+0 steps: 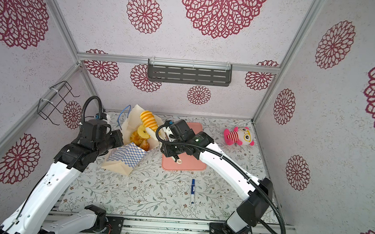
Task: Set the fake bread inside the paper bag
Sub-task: 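Lift the spiral bun in the tongs over the bag with the right gripper, then lower the spiral bun into the bag and open the tongs with the right gripper, then withdraw the tongs from the bag back over the tray with the right gripper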
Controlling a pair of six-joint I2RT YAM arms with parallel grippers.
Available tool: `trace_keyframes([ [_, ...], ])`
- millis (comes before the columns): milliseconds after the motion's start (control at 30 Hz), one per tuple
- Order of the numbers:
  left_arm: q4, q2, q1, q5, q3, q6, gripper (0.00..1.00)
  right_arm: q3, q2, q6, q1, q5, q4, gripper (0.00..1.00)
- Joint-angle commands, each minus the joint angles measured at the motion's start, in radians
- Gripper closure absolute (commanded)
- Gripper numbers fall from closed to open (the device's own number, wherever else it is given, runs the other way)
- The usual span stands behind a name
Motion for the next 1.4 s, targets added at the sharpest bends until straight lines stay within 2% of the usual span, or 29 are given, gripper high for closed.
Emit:
trace_keyframes([
  [0, 0.0, -0.002, 0.009, 0.007, 0.016, -0.009, 1.0, 0.023, -0.011, -0.016, 0.012, 0.015, 0.039, 0.57],
  [300, -0.005, -0.01, 0.009, 0.004, 0.008, -0.011, 1.0, 0.031, 0.004, -0.017, 0.015, 0.015, 0.049, 0.48],
  [533, -0.005, -0.012, 0.009, 0.003, 0.007, -0.009, 1.0, 0.037, -0.003, -0.015, 0.015, 0.039, 0.053, 0.48],
  [1033, -0.006, -0.021, 0.01, 0.0, -0.005, -0.011, 1.0, 0.063, -0.087, -0.012, -0.015, 0.193, 0.101, 0.49],
  [1233, -0.005, -0.016, 0.009, 0.0, -0.001, -0.007, 1.0, -0.009, -0.186, 0.015, -0.085, 0.216, 0.154, 0.49],
  [1367, -0.005, -0.015, 0.009, -0.001, 0.003, -0.006, 1.0, -0.092, -0.259, 0.054, -0.194, 0.153, 0.194, 0.49],
])
